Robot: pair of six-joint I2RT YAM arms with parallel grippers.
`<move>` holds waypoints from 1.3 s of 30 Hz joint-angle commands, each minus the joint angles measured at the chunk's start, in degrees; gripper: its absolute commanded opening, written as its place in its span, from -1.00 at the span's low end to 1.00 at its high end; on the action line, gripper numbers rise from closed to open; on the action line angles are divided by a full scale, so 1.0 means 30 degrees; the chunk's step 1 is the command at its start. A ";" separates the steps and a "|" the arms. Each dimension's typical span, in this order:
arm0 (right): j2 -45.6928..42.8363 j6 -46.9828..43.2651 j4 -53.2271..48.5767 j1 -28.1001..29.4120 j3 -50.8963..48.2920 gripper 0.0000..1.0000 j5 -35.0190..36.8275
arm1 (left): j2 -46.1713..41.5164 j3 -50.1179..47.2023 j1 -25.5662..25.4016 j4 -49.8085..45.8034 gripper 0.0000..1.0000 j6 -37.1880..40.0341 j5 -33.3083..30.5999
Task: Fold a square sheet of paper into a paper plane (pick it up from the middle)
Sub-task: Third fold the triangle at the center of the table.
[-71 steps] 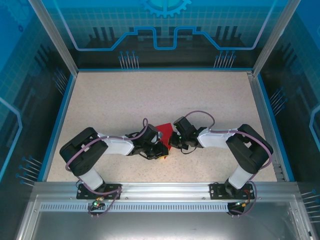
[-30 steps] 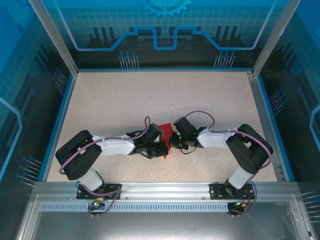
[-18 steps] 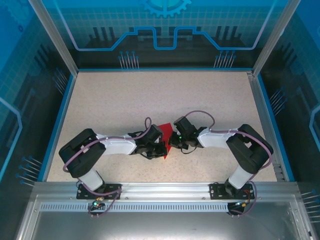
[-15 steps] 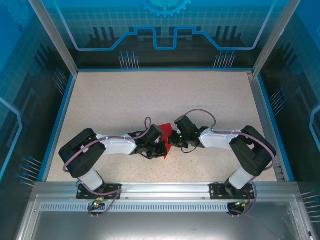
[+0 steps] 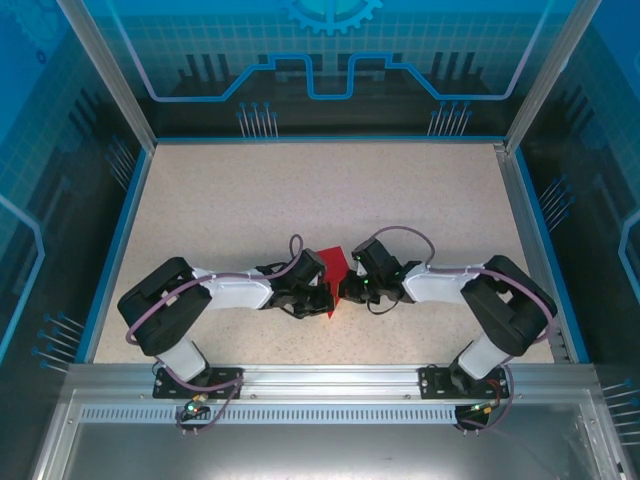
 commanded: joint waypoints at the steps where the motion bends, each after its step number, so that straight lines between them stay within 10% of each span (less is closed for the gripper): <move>1: 0.1048 -0.0811 -0.0367 0.0028 0.0862 -1.00 -0.0738 | 0.0412 -0.0255 -0.0050 -0.1394 -0.93 -0.0315 -0.0566; 31: 0.3077 -0.3999 -0.3105 -0.3018 0.4793 -1.00 0.0544 | 0.0295 -0.0357 -0.0060 -0.3724 -0.93 0.0391 -0.0104; 39: -0.0654 -0.4345 -0.2258 -0.2966 0.2645 -1.00 -0.0280 | 0.0097 -0.0416 -0.0082 -0.3617 -0.93 0.0515 -0.0236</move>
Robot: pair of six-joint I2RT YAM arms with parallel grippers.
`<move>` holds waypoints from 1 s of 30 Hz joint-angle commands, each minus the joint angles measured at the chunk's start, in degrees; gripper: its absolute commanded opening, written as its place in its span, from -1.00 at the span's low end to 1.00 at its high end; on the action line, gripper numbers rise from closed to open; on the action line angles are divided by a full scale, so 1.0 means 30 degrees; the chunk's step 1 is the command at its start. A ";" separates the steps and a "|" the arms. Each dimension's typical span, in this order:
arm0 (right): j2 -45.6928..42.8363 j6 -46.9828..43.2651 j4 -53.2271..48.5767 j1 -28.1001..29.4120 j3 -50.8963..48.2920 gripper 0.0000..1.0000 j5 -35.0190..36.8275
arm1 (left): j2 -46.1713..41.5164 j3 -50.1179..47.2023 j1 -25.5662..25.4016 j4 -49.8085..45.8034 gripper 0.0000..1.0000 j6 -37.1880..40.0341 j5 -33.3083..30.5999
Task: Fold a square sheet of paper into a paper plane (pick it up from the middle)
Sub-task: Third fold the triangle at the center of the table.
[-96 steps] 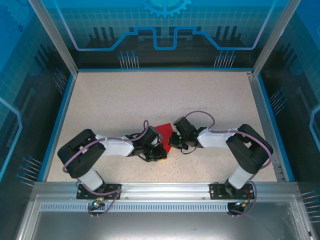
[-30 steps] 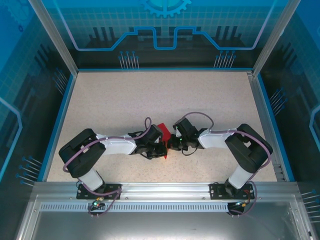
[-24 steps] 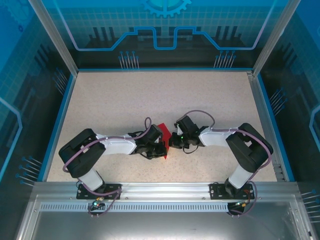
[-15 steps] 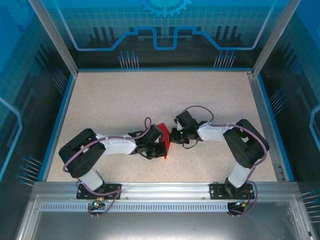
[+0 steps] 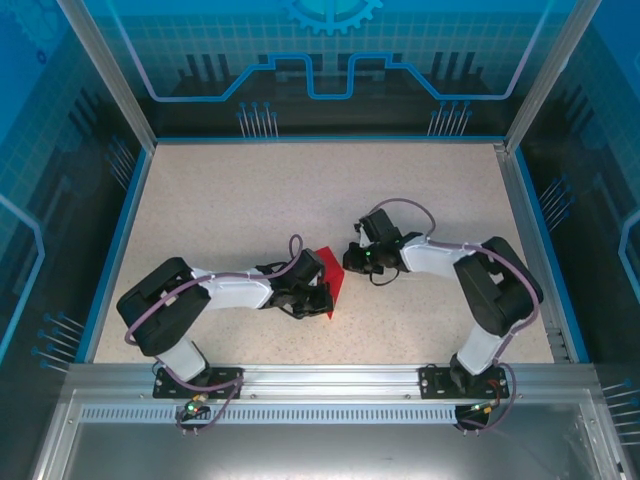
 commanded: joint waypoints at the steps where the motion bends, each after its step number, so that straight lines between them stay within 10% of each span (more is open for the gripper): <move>1: -0.2346 -0.0177 0.0306 0.0178 -0.1638 -1.00 -0.0455 | 0.0219 -0.0481 -0.0064 -0.2874 -0.93 0.0453 -0.0237; 16: -0.0061 0.1946 0.1753 0.3118 -0.2371 -1.00 -0.1799 | 0.0338 -0.0429 -0.0065 -0.2433 -0.99 0.0575 -0.0331; 30: 0.1442 0.0499 -0.0642 0.1941 -0.0770 -1.00 -0.0114 | 0.0440 -0.0553 -0.0093 -0.3257 -1.00 0.0572 -0.0185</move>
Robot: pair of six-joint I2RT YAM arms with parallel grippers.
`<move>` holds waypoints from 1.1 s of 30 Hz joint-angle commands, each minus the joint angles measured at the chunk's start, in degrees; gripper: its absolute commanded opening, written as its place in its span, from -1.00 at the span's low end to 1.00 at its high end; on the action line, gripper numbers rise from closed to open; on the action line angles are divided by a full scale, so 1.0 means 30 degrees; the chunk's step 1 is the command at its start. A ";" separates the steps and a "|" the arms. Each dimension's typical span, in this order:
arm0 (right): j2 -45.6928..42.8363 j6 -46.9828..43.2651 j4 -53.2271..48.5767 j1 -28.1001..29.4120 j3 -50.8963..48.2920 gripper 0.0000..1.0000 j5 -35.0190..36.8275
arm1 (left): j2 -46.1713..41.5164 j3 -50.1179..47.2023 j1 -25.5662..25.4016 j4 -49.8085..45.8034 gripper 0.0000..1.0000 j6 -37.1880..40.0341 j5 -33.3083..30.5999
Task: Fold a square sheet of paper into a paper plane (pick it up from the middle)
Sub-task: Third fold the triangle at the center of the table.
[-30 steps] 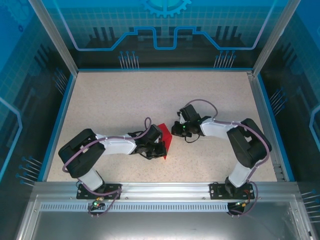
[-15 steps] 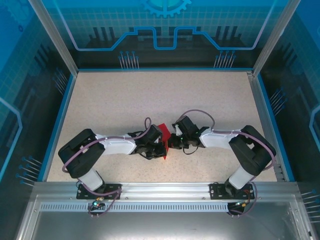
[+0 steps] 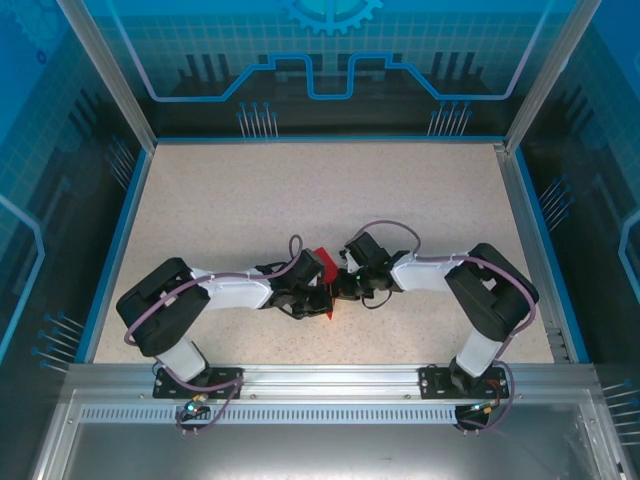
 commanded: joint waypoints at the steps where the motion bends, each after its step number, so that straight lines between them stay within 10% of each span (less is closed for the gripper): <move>1: 0.0788 -0.0810 -0.0904 -0.1016 0.0656 -1.00 0.1428 | 0.0469 -0.0579 -0.0093 -0.3197 -1.00 0.0468 -0.0190; 33: 0.0098 -0.2799 -0.2040 -0.4107 0.3970 -1.00 0.2229 | -0.0673 0.0059 -0.0094 -0.3931 -0.97 0.1573 -0.0164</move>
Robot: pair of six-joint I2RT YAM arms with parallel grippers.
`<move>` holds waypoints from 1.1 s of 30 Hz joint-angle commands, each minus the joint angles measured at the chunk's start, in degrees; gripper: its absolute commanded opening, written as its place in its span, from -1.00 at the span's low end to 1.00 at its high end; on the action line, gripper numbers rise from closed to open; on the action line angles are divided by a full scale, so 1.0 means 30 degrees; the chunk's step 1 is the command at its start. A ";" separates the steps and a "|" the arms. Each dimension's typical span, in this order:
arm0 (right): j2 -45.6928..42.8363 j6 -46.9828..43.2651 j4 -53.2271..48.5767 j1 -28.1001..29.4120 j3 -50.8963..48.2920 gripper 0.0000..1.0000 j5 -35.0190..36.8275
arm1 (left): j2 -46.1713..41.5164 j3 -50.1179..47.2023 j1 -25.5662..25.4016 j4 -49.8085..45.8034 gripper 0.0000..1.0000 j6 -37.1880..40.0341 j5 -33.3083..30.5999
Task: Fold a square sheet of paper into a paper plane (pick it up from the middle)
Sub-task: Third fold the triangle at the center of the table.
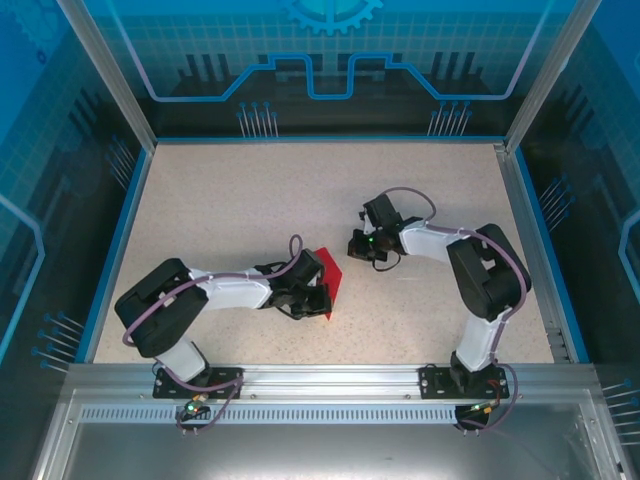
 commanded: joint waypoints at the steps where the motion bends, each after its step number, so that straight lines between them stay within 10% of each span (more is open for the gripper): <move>1: -0.2049 -0.0642 -0.0010 0.0238 -0.0588 -0.96 0.0538 | -0.0760 0.0195 -0.0117 -0.3338 -0.93 0.1006 -0.0244; 10: -0.2171 -0.1777 -0.2097 0.2550 0.0387 -0.78 0.2241 | -0.4915 0.0614 0.0503 -0.5347 -0.27 0.1003 -0.3364; 17: 0.1574 -0.2419 -0.3261 0.4485 0.4572 -0.63 0.2577 | -0.8117 -0.2024 0.4261 -0.5998 0.23 -0.0756 -0.4246; 33: 0.5060 -0.2571 -0.5754 0.4690 0.7441 -0.65 0.3417 | -0.9618 -0.2590 0.5025 -0.6449 0.49 -0.0423 -0.4442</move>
